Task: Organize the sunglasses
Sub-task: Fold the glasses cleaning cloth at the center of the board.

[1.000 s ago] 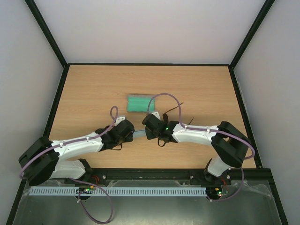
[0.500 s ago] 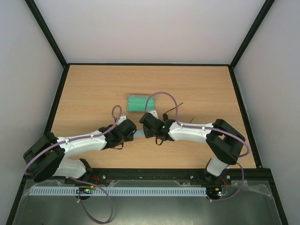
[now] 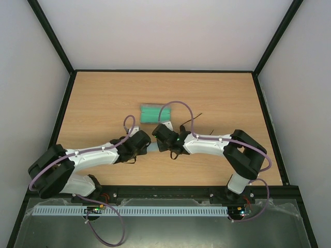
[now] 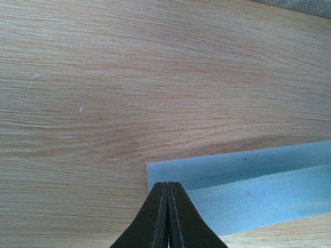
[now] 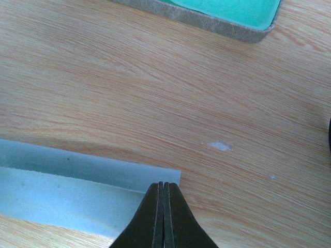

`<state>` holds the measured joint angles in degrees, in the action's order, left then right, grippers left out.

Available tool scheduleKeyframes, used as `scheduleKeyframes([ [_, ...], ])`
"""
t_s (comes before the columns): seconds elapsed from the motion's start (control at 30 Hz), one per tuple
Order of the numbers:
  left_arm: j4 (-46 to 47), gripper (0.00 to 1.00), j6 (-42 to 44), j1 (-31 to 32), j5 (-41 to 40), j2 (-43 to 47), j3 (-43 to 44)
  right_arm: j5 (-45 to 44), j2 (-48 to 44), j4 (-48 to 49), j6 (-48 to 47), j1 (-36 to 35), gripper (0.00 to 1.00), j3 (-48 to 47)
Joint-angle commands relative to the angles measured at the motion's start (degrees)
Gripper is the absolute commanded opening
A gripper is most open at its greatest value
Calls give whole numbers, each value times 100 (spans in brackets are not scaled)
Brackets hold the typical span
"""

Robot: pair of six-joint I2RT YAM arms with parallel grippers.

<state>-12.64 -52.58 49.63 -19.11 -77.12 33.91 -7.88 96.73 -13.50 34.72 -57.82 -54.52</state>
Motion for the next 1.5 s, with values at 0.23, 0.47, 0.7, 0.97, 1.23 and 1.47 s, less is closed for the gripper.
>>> scheduleKeyframes([
  [0.23,166,2,151,-145,-84,-170,146,-241,133,-52,-84,75,1,-191],
  [0.47,229,2,206,-158,-71,-287,252,-241,121,-6,-80,141,1,-151],
  [0.7,237,2,208,-190,-84,-363,318,-189,180,43,-147,193,1,-166],
  [0.97,247,2,191,-219,-57,-392,300,-136,265,53,-201,221,2,-278],
  [1.23,265,3,146,-217,-57,-391,252,-126,347,41,-249,234,1,-400],
  [1.47,271,3,143,-218,-66,-435,254,-100,391,49,-247,228,1,-369],
])
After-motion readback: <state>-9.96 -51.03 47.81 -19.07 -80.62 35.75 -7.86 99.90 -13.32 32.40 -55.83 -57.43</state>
